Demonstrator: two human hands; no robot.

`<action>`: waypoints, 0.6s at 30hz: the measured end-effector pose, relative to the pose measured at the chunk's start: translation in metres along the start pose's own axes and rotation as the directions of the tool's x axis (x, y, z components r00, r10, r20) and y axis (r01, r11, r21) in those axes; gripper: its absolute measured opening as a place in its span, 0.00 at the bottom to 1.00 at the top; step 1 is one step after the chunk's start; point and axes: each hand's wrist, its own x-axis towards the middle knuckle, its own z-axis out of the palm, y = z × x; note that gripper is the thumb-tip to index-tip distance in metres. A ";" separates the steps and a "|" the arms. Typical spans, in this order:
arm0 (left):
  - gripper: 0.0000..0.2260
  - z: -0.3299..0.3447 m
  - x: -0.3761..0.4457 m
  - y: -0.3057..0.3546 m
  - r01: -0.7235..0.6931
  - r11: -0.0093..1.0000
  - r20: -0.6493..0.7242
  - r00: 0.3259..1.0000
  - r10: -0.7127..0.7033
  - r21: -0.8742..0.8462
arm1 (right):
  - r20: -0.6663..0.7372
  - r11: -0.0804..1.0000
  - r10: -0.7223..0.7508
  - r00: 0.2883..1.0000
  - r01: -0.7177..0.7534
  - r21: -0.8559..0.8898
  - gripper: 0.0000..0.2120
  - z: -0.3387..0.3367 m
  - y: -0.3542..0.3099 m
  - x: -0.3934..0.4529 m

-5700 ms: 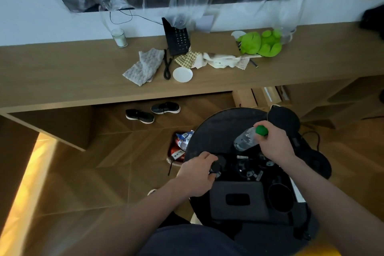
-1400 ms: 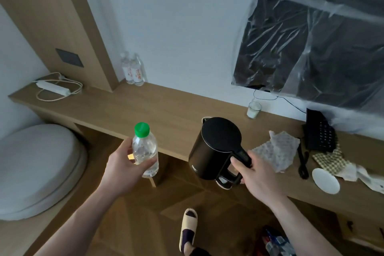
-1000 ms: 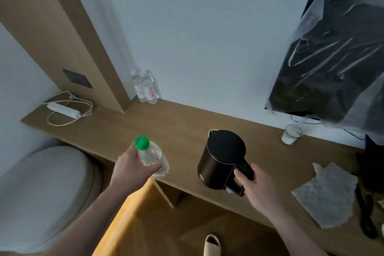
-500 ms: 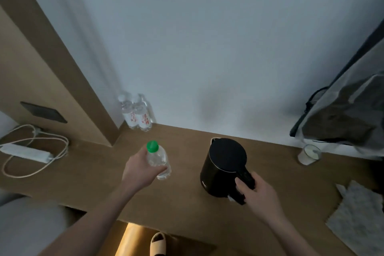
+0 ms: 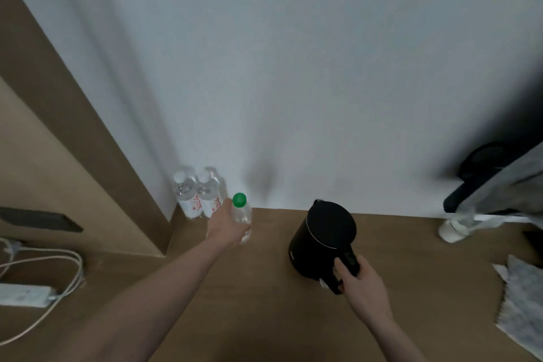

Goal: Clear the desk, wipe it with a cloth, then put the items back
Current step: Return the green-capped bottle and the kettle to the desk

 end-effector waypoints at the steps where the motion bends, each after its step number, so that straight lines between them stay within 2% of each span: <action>1: 0.30 0.000 0.008 0.000 -0.005 1.000 0.001 1.000 0.005 0.003 | -0.003 1.000 0.000 1.000 0.000 0.000 0.11 0.005 -0.005 0.002; 9: 0.24 -0.002 0.052 -0.005 -0.013 1.000 0.000 1.000 0.013 -0.014 | 0.006 0.999 -0.029 1.000 0.029 -0.014 0.09 0.046 -0.046 0.018; 11: 0.25 -0.002 0.059 -0.005 -0.007 0.999 0.005 1.000 0.008 -0.038 | 0.027 1.000 -0.026 0.999 0.026 0.001 0.08 0.057 -0.054 0.021; 15: 0.33 -0.005 0.067 -0.006 -0.029 0.996 -0.017 0.999 0.028 -0.085 | 0.054 0.999 0.002 0.999 -0.005 0.045 0.05 0.083 -0.065 0.030; 18: 0.27 -0.008 0.071 -0.009 -0.101 0.992 -0.066 0.993 0.095 -0.080 | 0.071 0.996 0.021 0.997 -0.027 0.086 0.06 0.104 -0.067 0.039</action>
